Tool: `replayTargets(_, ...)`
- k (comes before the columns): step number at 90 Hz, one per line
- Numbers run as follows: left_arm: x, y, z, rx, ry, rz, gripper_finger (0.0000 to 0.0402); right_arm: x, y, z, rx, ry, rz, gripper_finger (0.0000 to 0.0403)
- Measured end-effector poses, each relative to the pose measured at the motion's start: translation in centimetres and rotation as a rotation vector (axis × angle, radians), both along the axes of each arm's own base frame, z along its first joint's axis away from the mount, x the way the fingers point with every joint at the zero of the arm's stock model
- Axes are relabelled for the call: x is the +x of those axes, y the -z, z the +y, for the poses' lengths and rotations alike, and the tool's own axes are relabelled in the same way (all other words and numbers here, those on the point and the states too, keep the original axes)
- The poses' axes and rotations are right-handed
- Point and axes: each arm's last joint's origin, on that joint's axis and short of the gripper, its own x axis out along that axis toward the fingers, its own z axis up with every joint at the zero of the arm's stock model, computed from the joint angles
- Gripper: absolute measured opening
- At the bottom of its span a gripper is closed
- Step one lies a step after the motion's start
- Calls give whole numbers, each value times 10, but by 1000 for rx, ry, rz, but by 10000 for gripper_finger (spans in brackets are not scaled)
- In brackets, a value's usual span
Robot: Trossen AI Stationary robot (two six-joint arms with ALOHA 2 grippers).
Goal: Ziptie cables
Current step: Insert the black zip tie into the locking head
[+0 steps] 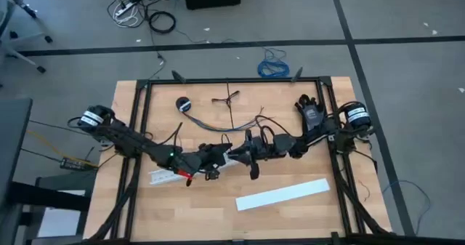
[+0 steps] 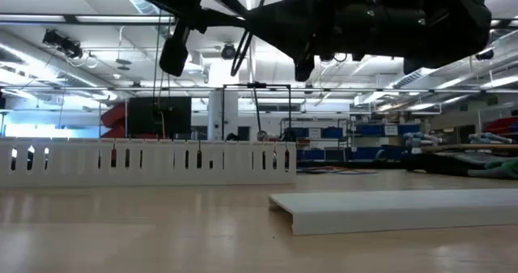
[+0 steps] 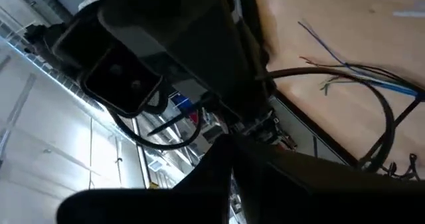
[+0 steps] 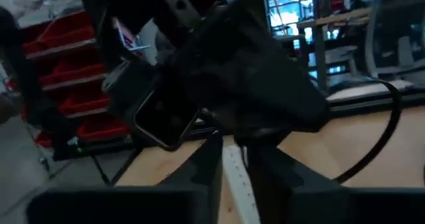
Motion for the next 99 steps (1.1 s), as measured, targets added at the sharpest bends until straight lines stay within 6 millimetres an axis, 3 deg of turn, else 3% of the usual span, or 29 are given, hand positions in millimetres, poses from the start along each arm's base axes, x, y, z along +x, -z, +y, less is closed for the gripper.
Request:
replayTargets(28, -4, 0, -9, -34, -24, -31, 0, 1, 12, -3, -220, 18, 102, 227)
replayTargets(47, -6, 0, -10, -57, -72, -54, 0, 0, 8, -5, -309, 34, 136, 286)
replayTargets(76, -10, 10, -13, -251, -80, -70, 0, -19, -39, -9, -333, 70, 113, 294)
replayTargets(99, -9, 10, -13, -350, -67, -107, 0, -20, -38, -6, -317, 48, 124, 273)
